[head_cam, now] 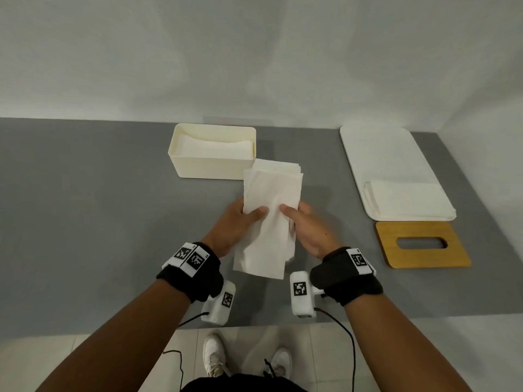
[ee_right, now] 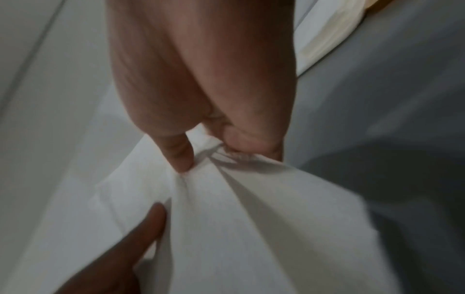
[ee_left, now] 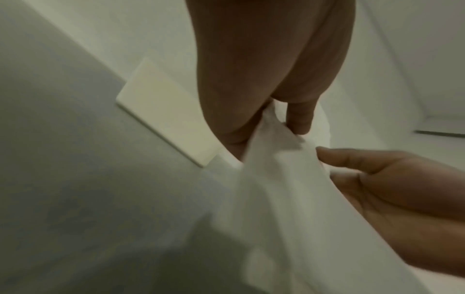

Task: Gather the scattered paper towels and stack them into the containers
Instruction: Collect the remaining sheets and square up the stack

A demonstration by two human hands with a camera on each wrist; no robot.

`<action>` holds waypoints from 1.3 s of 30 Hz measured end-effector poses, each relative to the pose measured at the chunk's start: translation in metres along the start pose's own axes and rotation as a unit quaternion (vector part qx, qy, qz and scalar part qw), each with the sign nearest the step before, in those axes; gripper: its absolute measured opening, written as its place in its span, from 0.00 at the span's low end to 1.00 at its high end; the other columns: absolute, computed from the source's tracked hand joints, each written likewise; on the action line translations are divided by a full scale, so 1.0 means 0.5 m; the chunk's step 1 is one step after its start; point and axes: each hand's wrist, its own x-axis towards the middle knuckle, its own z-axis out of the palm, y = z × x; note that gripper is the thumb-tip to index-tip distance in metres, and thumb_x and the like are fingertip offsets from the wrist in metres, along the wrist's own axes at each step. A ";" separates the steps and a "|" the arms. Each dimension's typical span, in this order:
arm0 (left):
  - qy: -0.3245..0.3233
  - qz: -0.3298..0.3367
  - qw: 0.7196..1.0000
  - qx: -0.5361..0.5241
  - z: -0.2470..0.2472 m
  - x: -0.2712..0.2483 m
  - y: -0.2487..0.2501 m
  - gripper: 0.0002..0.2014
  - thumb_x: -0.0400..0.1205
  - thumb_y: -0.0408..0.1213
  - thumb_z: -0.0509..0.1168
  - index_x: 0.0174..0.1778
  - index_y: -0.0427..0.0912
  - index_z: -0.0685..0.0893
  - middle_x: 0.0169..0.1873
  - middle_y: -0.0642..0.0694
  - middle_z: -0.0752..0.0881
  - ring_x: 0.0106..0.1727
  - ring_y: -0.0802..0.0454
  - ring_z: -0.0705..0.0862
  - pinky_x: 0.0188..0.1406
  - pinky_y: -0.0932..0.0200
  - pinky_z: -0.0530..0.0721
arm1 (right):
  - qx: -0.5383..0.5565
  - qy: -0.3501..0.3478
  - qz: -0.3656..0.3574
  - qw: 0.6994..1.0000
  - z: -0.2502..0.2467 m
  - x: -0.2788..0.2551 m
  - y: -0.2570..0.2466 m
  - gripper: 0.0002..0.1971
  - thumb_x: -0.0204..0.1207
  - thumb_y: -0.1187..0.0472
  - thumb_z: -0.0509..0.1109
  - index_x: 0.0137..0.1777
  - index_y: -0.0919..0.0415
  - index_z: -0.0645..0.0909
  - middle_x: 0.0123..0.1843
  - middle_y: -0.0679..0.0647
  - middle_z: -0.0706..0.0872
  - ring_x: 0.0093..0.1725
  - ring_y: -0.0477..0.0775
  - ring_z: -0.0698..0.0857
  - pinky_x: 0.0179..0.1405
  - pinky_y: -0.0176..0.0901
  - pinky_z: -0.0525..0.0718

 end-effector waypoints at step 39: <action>0.186 0.063 0.942 0.271 -0.159 -0.064 -0.140 0.11 0.78 0.30 0.71 0.54 0.39 0.80 0.44 0.50 0.85 0.43 0.52 0.82 0.45 0.60 0.76 | -0.284 0.113 -0.063 0.950 -0.016 0.000 0.096 0.05 0.77 0.64 0.67 0.51 0.61 0.82 0.45 0.55 0.87 0.47 0.59 0.85 0.41 0.42 0.78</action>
